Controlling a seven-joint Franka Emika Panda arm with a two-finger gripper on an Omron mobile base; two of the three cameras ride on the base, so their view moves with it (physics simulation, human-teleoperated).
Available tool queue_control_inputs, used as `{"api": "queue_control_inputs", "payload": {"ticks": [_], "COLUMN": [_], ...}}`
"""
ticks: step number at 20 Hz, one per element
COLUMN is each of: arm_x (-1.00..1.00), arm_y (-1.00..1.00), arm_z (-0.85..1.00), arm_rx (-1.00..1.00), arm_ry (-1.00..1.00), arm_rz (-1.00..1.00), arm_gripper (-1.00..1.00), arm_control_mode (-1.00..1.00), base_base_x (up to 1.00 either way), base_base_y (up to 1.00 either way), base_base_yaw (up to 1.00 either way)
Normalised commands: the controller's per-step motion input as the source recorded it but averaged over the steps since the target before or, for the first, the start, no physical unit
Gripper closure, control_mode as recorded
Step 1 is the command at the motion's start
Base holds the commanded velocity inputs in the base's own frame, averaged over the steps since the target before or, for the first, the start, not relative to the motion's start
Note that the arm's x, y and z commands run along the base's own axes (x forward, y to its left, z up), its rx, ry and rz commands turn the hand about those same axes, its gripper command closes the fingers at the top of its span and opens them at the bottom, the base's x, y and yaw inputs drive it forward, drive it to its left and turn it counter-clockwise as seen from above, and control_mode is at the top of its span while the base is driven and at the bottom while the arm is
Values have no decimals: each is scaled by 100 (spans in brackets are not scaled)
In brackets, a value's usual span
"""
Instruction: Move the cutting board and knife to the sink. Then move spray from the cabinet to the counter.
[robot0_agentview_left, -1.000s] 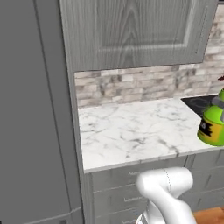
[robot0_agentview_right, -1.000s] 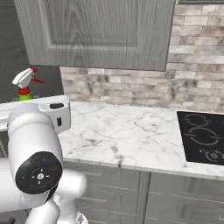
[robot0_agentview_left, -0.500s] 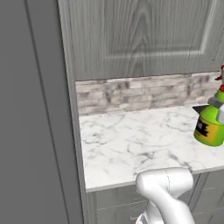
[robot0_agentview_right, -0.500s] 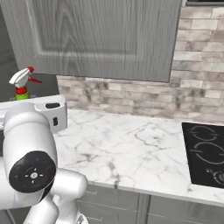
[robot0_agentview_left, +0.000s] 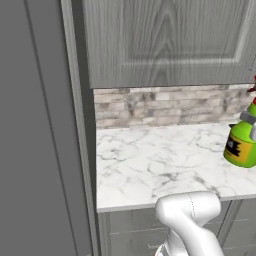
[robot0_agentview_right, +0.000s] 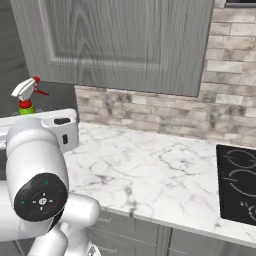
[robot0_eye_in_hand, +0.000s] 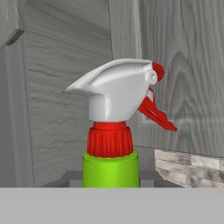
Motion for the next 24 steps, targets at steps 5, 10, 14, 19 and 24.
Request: {"api": "queue_control_inputs", "payload": {"ticks": [5, 10, 14, 19, 24], "arm_x": [0, 3, 13, 27, 51], "arm_y": [0, 0, -23, -35, -30], "arm_z": [0, -35, -55, -58, -58], "arm_rx": [0, 0, 0, 0, 8], "arm_ry": [0, -4, -1, 0, 0], "arm_rz": [0, 0, 11, 15, 17], "arm_gripper": [100, 100, 100, 100, 100], "arm_control_mode": [100, -100, -100, -100, -100], "base_base_x": [26, 0, 0, 0, 0], "base_base_y": [0, 0, 0, 0, 0], "base_base_yaw": [0, 0, 0, 0, 0]}}
